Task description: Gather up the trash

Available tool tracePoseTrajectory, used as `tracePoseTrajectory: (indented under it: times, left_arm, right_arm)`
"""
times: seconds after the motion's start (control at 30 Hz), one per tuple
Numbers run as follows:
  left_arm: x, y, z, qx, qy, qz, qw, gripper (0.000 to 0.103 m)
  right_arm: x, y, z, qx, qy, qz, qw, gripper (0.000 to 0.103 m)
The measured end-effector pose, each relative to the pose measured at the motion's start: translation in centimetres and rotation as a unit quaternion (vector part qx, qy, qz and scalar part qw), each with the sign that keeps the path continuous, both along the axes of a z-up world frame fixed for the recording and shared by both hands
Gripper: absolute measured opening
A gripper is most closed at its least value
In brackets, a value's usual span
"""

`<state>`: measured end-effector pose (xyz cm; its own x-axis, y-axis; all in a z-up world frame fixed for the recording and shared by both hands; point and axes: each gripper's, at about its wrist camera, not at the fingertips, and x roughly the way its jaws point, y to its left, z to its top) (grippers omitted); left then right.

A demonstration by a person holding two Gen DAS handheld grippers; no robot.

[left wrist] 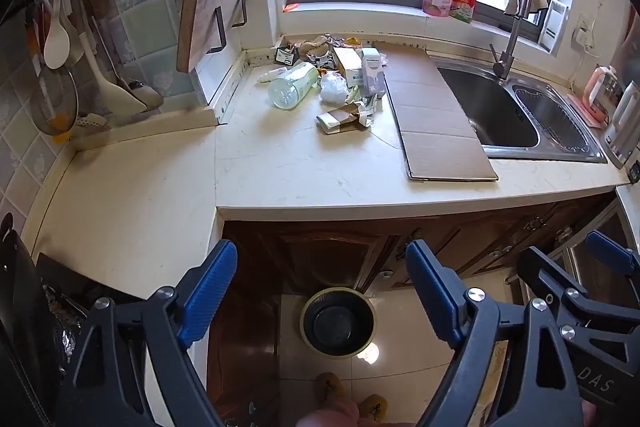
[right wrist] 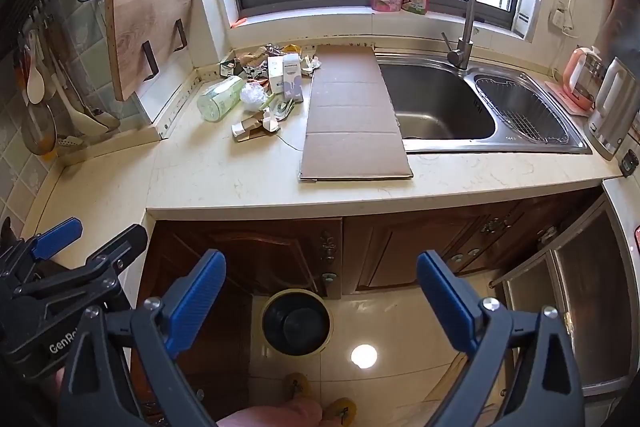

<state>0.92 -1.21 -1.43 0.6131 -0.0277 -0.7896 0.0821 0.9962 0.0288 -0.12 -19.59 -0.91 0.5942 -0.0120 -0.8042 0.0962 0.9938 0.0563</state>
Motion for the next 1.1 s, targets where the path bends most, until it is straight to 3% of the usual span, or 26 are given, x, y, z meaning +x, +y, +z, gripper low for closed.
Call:
tracePoseTrajectory:
  times: [1.1]
  left_arm:
    - [0.4,0.8,-0.5,0.0,0.01,0.001,1.0,0.084]
  right_arm:
    - [0.3,1.1,-0.5,0.0,0.004,0.005,1.0,0.093]
